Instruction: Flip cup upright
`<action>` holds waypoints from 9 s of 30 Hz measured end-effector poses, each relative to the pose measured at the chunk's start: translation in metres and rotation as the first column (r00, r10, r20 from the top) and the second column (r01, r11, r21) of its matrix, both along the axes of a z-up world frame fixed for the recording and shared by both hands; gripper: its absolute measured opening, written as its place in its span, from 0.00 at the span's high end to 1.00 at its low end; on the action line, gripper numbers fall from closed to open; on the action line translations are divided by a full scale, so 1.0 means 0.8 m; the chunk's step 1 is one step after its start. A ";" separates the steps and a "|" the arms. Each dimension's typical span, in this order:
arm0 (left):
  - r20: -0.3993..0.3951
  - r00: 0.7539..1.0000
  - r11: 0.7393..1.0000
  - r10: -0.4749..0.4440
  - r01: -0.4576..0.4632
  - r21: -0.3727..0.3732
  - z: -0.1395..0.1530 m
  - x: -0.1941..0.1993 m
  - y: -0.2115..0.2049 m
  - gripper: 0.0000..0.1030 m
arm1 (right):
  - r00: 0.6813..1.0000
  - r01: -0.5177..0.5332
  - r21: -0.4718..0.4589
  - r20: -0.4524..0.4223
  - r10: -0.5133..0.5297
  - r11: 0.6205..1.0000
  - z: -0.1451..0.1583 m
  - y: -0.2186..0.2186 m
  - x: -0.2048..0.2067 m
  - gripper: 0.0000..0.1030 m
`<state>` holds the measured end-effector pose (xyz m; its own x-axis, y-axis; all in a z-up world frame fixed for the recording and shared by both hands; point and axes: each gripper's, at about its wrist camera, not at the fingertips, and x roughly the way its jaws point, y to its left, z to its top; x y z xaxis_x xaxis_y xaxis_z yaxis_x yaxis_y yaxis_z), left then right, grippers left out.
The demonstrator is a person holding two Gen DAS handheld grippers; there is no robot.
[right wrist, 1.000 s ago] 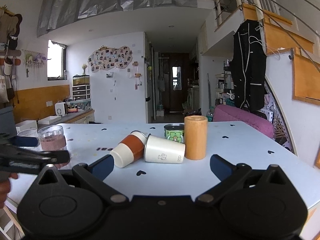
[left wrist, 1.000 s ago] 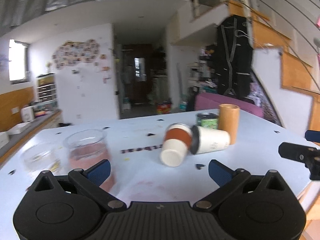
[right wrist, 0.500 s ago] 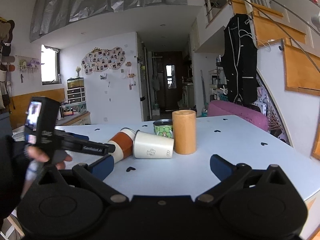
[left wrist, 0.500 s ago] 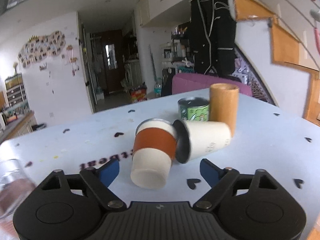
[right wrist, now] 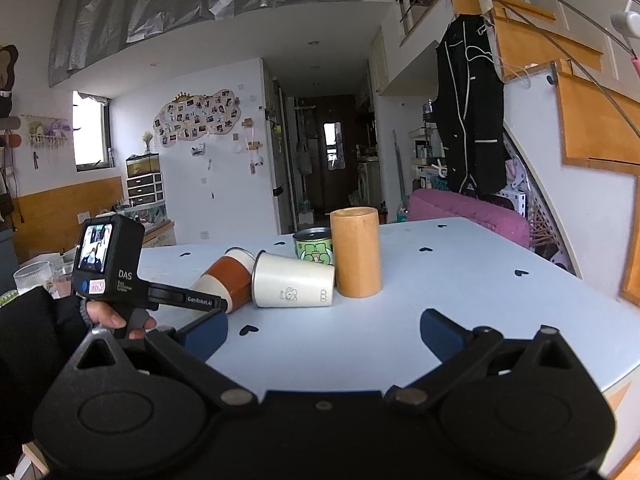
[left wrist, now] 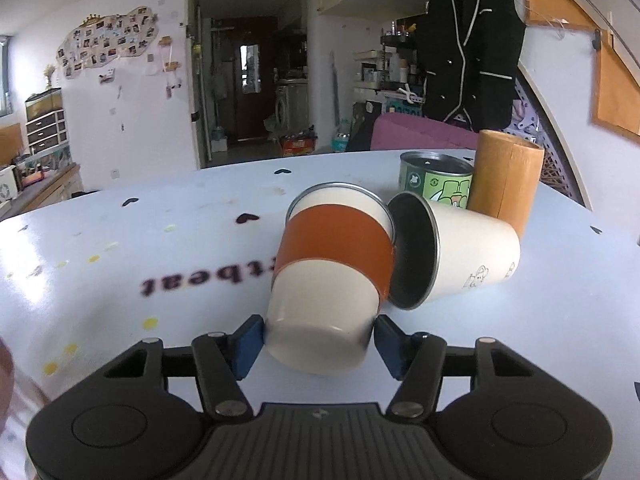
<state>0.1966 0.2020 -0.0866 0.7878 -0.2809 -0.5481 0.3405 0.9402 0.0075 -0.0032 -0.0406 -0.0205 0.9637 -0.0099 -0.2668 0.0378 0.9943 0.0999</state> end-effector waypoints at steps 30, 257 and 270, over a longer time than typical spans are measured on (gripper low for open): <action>-0.077 0.982 0.984 0.170 -0.173 -0.035 0.010 -0.199 0.061 0.41 | 0.993 -0.106 0.048 -0.043 0.108 0.993 -0.007 0.031 0.031 0.00; 0.206 0.926 0.947 0.317 -0.298 -0.120 0.069 -0.291 0.173 0.00 | 0.975 -0.224 -0.123 -0.033 0.222 0.967 0.027 0.113 0.019 0.00; 0.206 0.926 0.947 0.318 -0.298 -0.120 0.069 -0.291 0.173 0.00 | 0.974 -0.225 -0.123 -0.033 0.222 0.967 0.026 0.113 0.019 0.00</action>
<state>-0.0359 0.3406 -0.0315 0.9407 -0.0426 -0.3364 0.0327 0.9989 -0.0349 0.0122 0.0501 0.0007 0.9400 0.1705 -0.2957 -0.1859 0.9823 -0.0245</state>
